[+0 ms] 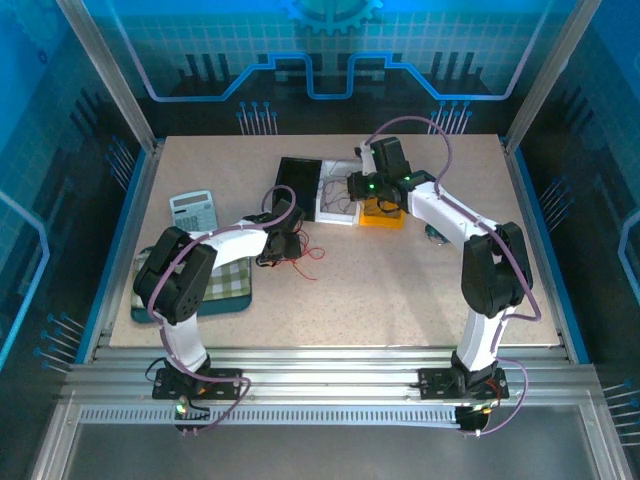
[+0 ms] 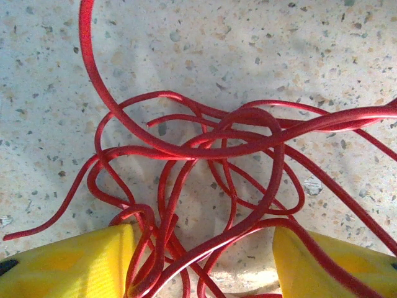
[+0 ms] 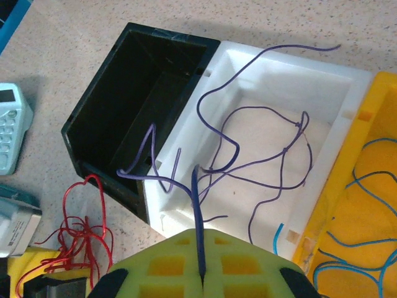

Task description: Untangle the cables

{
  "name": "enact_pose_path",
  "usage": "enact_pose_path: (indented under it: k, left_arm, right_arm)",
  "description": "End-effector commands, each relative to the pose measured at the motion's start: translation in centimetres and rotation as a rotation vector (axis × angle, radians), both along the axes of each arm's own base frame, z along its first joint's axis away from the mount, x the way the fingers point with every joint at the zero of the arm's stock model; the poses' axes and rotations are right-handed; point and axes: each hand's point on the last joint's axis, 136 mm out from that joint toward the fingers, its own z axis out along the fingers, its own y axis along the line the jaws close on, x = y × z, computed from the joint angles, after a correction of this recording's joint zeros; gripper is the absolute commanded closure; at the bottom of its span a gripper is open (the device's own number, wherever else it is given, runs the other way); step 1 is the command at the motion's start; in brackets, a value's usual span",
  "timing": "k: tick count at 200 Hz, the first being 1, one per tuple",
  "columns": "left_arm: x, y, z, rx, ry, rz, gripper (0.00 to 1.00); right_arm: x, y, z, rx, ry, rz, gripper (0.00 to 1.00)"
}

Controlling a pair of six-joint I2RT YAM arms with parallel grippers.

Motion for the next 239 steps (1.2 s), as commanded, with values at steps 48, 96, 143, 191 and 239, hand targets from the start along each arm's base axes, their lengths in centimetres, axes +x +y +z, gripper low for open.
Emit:
enact_pose_path:
  k: [48, 96, 143, 191, 239]
  left_arm:
    - [-0.9, 0.8, -1.7, 0.040, 0.056, -0.011, 0.37]
    - [-0.9, 0.6, -1.8, 0.034, 0.061, -0.012, 0.37]
    - [-1.0, 0.5, -1.8, 0.031, 0.063, -0.010, 0.37]
    - [-0.9, 0.3, -1.6, 0.035, 0.057, -0.014, 0.37]
    - [-1.1, 0.5, -1.5, 0.052, 0.054, -0.016, 0.37]
  right_arm:
    - [-4.4, -0.6, -1.4, 0.041, 0.099, 0.054, 0.97]
    - [-7.0, -1.3, -2.8, 0.040, 0.151, 0.052, 0.97]
    - [-7.4, -1.7, -3.4, 0.020, 0.158, 0.048, 0.97]
    - [-2.7, -1.7, -1.8, -0.032, 0.082, -0.013, 0.97]
    - [2.2, -1.7, -3.5, -0.104, 0.115, -0.050, 0.97]
